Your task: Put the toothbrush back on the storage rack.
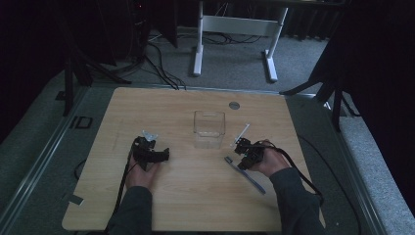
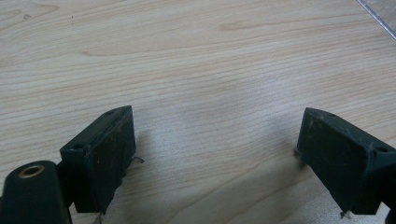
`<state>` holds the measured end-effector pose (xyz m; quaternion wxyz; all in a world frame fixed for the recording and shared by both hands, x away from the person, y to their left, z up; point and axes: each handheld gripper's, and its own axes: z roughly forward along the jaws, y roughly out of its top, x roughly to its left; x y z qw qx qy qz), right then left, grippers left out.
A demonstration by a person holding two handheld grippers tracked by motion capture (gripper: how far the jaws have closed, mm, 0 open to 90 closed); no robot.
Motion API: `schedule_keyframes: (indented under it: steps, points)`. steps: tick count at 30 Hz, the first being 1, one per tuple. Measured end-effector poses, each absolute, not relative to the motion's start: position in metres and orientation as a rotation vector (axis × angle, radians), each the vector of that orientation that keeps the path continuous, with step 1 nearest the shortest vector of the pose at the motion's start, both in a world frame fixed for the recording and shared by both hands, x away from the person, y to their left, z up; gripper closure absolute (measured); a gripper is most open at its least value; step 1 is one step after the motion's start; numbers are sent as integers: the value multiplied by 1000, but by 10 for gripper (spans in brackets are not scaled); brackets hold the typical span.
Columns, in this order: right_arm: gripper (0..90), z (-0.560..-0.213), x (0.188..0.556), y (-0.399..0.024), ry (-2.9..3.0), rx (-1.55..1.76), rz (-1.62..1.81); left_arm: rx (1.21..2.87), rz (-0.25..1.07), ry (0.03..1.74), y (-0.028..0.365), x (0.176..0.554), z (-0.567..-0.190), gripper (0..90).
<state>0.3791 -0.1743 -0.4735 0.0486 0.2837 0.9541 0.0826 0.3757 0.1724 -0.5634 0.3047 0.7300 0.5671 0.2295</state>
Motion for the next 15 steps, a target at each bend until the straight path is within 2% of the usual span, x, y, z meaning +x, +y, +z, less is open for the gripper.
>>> schedule_keyframes:
  steps: [15]
  points:
    - [687,-479,380,-175,2939,888,207,1933,608,1502,172,376,-563,118]
